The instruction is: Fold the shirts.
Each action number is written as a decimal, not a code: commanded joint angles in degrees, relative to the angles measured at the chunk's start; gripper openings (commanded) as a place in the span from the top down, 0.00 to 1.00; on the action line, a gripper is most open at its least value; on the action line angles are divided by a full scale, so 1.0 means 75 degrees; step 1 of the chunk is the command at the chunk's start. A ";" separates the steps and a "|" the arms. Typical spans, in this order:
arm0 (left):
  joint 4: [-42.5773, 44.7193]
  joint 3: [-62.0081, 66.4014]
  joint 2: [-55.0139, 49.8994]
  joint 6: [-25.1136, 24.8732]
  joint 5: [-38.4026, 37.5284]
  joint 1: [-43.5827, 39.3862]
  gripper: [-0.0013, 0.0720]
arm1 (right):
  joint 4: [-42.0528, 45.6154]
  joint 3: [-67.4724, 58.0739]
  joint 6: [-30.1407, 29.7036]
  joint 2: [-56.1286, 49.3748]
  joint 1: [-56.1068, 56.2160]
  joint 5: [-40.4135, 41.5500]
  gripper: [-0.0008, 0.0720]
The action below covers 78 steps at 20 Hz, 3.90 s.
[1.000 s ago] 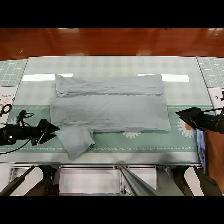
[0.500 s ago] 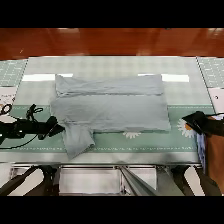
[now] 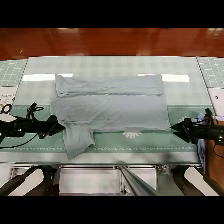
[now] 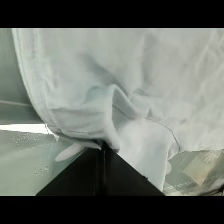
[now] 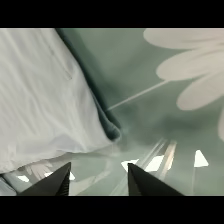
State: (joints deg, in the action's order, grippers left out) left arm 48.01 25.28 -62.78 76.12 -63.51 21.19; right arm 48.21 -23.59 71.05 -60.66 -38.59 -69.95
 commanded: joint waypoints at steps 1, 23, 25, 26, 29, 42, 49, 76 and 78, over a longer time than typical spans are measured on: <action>-0.0003 0.0009 0.0006 0.0003 -0.0015 -0.0003 0.95 | -0.0408 -0.0023 -0.0280 -0.0833 0.0367 0.0405 0.42; -0.0358 0.2430 -0.0047 -0.0061 -0.0070 0.0501 0.95 | -0.1239 -0.3238 -0.0723 -0.1982 0.2337 0.0335 0.95; -0.0411 0.2903 -0.0522 -0.0061 0.0026 0.0221 0.95 | -0.1204 -0.3920 -0.0612 -0.2343 0.2369 0.0236 0.95; -0.0411 0.3159 -0.0857 -0.0058 0.0079 0.0058 0.95 | -0.1282 -0.4243 -0.0589 -0.2567 0.2422 0.0233 0.95; -0.0414 0.4234 -0.2046 0.0012 0.0431 -0.0443 0.95 | -0.1396 -0.5214 -0.0481 -0.3270 0.2620 0.0344 0.95; -0.0411 0.9264 -0.5989 0.1291 0.0102 -0.1084 0.95 | -0.1693 -0.7880 -0.0163 -0.5735 0.3144 0.1227 0.95; -0.0411 0.9285 -0.6376 0.1198 0.0122 -0.1119 0.95 | -0.2232 -0.8667 -0.0166 -0.6604 0.3144 0.1454 0.95; 0.2894 0.3990 -0.0187 0.1757 0.1617 -0.1935 0.29 | -0.2218 -0.6400 -0.0350 -0.5933 0.2154 0.0906 0.40; 0.2734 0.3990 -0.0201 0.1754 0.1638 -0.1976 0.29 | -0.2212 -0.6604 -0.0306 -0.6091 0.2401 0.0909 0.40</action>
State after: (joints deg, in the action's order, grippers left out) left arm 69.45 57.34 -65.41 89.21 -52.56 7.81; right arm 33.67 -72.42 69.38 -104.33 -22.85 -63.70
